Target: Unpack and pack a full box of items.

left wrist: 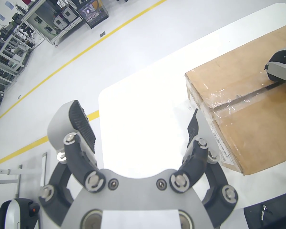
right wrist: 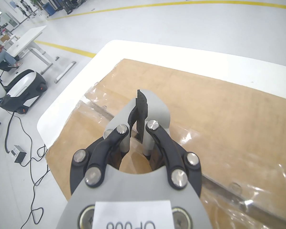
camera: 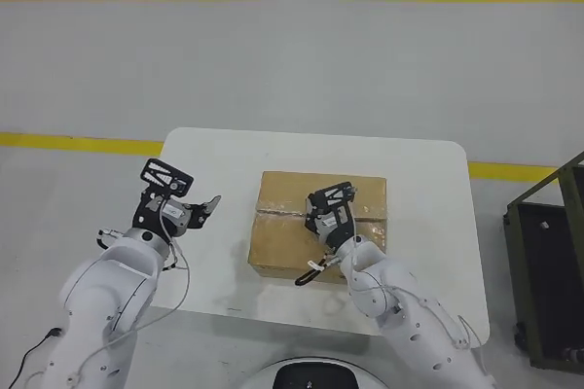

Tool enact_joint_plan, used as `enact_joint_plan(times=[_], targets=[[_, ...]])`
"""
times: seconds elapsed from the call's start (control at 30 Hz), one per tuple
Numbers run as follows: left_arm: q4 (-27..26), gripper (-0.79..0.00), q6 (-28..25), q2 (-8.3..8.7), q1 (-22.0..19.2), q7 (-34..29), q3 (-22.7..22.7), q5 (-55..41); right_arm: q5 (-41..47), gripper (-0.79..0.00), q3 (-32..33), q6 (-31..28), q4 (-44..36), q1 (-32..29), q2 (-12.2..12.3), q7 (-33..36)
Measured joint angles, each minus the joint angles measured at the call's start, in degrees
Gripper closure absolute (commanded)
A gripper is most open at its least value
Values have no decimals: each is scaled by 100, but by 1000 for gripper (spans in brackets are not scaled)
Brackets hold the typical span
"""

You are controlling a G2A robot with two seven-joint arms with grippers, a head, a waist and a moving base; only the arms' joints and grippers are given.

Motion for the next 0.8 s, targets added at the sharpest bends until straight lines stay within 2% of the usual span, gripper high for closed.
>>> enact_joint_plan(times=[0.5,0.8], targets=[[107,-785,-38,10,-143,-9,204,10,-131,0,482,-16,-303,-478,49,-63],[120,-785,-14,26,-150,-26,134,-27,168,0,658,-430,-1013,-648,55,-164]])
